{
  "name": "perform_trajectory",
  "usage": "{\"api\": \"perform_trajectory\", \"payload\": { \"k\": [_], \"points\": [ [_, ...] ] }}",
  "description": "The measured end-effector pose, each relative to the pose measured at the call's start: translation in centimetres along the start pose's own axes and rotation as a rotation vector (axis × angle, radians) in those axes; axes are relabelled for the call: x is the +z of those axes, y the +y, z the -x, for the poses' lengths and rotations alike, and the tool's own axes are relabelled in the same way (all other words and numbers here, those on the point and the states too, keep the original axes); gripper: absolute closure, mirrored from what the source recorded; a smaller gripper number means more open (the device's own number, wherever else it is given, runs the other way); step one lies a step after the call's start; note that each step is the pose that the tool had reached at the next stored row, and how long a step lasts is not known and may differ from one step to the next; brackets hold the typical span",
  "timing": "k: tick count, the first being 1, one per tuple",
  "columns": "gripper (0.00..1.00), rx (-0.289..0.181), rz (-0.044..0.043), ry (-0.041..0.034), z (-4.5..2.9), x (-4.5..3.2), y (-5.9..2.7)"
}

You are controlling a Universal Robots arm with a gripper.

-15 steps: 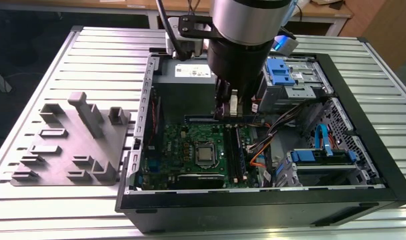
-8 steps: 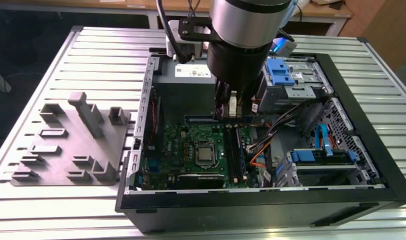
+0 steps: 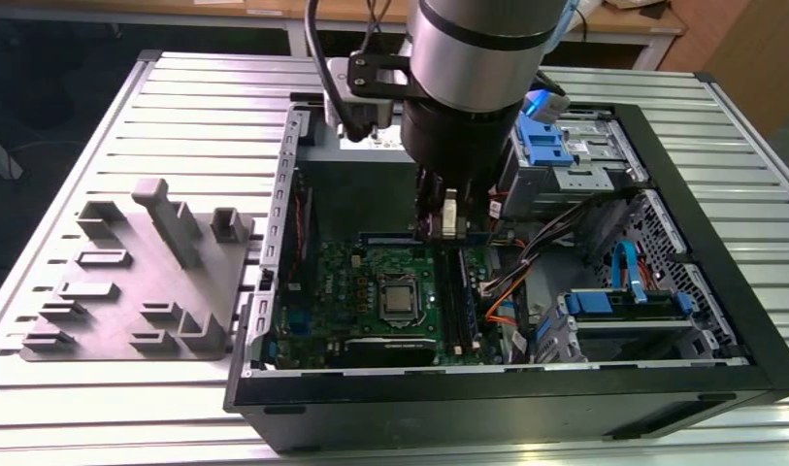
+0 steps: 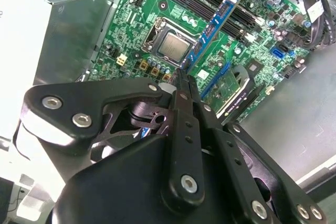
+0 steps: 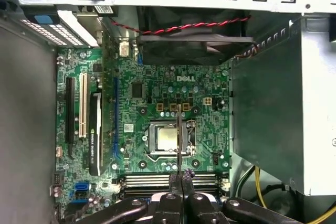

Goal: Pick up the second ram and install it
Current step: 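Pick up the second ram and move it above second insertion slot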

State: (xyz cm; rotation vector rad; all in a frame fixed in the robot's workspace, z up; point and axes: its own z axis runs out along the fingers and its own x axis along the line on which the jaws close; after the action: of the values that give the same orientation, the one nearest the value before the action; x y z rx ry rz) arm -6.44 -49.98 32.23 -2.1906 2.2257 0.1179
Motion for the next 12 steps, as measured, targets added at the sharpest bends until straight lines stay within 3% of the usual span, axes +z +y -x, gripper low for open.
{"api": "perform_trajectory", "payload": {
  "k": [12],
  "points": [
    [0.92, 0.0, 0.0, 0.0, -0.04, 0.62, -0.03]
  ]
}}
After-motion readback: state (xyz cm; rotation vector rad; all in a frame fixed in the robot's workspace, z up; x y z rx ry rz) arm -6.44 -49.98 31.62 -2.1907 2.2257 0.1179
